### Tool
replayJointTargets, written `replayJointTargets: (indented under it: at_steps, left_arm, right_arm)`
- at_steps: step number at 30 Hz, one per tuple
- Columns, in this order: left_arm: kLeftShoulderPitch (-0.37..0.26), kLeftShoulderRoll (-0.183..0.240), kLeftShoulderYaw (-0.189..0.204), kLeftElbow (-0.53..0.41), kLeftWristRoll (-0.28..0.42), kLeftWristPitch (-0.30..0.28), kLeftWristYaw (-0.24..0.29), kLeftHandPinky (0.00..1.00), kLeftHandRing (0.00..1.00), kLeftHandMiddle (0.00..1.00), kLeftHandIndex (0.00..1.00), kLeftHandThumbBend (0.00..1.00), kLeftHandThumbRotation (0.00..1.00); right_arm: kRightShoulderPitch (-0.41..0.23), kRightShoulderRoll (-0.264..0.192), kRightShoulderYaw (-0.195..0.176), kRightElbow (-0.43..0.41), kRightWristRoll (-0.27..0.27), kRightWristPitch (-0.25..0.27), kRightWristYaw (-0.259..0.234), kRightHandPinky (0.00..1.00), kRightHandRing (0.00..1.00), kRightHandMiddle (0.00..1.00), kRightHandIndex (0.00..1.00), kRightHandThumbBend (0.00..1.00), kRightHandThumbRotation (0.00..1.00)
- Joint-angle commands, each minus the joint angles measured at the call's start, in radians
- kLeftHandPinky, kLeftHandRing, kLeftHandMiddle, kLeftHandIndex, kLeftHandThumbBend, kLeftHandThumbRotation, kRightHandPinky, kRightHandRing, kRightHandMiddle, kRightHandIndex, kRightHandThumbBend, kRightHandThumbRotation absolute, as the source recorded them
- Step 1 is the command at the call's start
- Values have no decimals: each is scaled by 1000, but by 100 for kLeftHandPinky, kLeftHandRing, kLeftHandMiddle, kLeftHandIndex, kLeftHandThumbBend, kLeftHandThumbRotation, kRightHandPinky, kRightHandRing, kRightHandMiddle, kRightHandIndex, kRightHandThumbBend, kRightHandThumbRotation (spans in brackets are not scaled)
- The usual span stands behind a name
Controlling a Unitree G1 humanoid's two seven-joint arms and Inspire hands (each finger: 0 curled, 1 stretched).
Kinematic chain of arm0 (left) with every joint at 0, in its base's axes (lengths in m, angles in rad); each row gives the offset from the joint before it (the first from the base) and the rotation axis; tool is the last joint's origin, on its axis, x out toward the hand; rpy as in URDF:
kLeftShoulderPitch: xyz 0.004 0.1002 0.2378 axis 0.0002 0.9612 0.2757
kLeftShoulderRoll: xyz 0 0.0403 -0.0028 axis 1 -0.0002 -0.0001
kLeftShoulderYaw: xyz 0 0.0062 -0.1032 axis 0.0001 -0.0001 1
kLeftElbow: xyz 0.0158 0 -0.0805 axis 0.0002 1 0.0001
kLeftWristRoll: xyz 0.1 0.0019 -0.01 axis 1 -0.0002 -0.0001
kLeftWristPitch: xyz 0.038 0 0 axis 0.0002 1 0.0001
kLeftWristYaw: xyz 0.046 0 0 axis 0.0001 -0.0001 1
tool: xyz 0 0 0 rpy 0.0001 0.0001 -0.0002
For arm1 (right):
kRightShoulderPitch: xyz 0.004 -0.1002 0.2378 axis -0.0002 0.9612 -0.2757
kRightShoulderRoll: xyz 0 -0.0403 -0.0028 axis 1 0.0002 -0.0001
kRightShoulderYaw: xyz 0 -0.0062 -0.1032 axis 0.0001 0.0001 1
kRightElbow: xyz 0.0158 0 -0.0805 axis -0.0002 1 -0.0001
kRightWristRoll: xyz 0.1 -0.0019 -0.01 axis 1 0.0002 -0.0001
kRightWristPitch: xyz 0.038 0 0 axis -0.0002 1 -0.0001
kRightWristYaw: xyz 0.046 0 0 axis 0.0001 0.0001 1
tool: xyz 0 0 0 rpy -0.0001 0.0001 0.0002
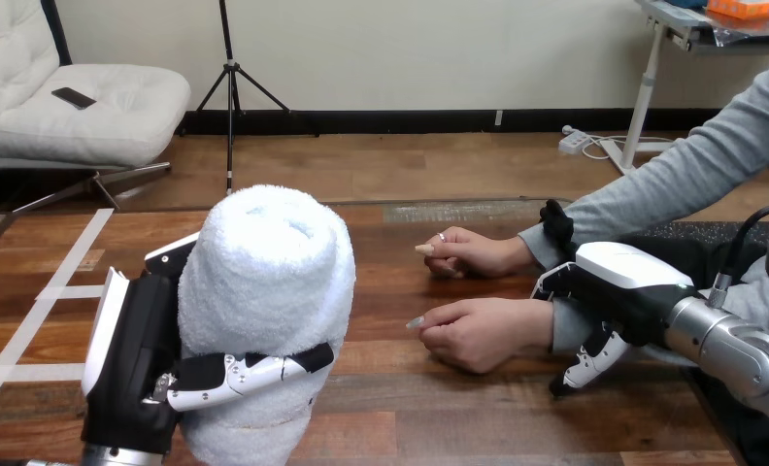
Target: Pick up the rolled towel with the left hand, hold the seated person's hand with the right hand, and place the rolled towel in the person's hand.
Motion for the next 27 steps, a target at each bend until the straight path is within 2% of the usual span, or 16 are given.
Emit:
replayJointTargets:
  at_steps: [1,19,27]
  left_arm:
    - [-54,-2,11,-20,-24,-22,-4,23,28,35,37,65,0]
    - [-54,-2,13,-22,-11,-26,0,24,29,35,37,65,0]
    - [-53,-4,13,-26,-15,-21,1,24,29,35,37,67,0]
  right_arm:
    - [-73,22,13,13,-11,5,-27,53,60,61,61,99,13]
    - [-79,26,27,23,-32,18,-69,49,55,57,57,97,14]
    - [-80,31,27,24,-37,29,-79,45,51,53,54,93,7]
